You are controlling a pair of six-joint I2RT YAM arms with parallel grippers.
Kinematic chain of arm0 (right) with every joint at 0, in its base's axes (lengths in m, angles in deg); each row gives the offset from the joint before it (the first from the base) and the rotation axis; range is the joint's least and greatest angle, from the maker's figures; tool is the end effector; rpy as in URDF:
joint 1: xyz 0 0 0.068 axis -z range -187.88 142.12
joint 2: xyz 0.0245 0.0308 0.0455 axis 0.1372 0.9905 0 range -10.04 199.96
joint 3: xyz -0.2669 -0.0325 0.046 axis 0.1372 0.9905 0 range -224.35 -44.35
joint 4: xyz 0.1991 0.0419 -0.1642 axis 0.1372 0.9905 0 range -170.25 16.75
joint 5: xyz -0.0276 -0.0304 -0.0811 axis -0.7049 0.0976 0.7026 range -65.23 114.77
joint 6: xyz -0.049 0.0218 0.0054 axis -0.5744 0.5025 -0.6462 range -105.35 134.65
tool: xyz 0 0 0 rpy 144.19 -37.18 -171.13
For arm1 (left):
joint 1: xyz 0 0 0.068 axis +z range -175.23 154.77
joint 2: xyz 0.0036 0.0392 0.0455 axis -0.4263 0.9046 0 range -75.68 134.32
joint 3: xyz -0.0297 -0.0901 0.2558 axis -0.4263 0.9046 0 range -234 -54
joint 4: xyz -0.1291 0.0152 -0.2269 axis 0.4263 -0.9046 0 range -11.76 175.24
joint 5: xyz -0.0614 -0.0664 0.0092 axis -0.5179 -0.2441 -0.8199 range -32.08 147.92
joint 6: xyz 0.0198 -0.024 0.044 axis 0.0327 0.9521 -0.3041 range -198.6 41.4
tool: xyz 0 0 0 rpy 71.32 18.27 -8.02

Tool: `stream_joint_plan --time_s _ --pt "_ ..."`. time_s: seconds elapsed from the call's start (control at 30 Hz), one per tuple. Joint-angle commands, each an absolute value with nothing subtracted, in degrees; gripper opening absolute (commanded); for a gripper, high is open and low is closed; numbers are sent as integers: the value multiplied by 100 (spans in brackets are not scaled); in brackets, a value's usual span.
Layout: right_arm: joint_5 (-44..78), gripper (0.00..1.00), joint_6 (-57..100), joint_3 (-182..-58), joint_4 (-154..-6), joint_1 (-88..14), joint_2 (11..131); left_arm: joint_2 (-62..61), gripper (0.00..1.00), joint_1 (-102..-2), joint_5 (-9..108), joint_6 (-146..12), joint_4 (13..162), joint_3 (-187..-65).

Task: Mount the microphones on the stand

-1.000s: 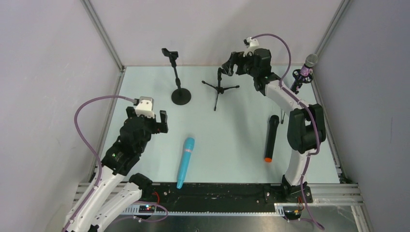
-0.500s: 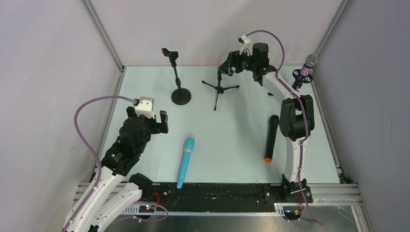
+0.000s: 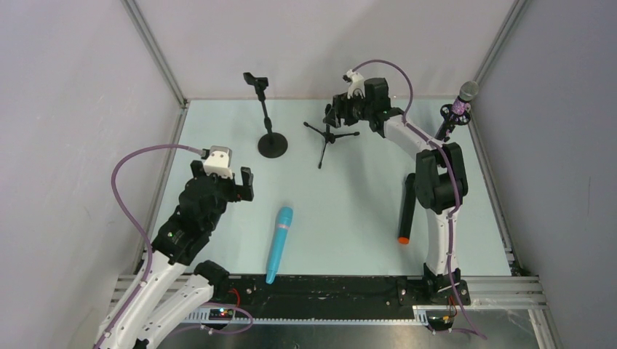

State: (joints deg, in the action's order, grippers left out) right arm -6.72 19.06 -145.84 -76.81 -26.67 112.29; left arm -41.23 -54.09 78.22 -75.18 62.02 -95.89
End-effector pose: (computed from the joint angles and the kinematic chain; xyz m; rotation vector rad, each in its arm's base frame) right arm 0.4737 0.1807 0.2626 -0.6070 1.9240 0.8059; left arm 0.1293 -0.0572 0.3248 0.1596 1.8223 -0.0694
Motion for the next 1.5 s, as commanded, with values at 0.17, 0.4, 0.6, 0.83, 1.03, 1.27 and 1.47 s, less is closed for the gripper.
stream_joint_plan --time_s 0.17,0.4,0.6,0.83,1.03,1.27,1.47 --pt "361 59 1571 -13962 -7753 -2826 10437 -4166 98 -5432 7744 -7614 6376 -9549" --pt "79 60 1536 -13551 -8415 -2812 10130 -4219 98 -5432 7754 -7609 6374 -9532" --pt "-336 76 1492 -13689 -8614 -2731 10197 -4245 98 -5432 7760 -7601 6375 -9522" --pt "-699 76 1245 -14295 -8205 -2698 10584 -4235 98 -5432 7761 -7614 6379 -9518" --pt "-942 64 1169 -14301 -8266 -2747 10633 -4224 98 -5433 7770 -7614 6374 -9512" --pt "-1049 76 935 -14368 -8079 -2703 10718 -4210 98 -5432 7732 -7614 6371 -9506" --pt "-1269 81 828 -14508 -7784 -2639 10878 -4179 98 -5432 7695 -7607 6374 -9511"
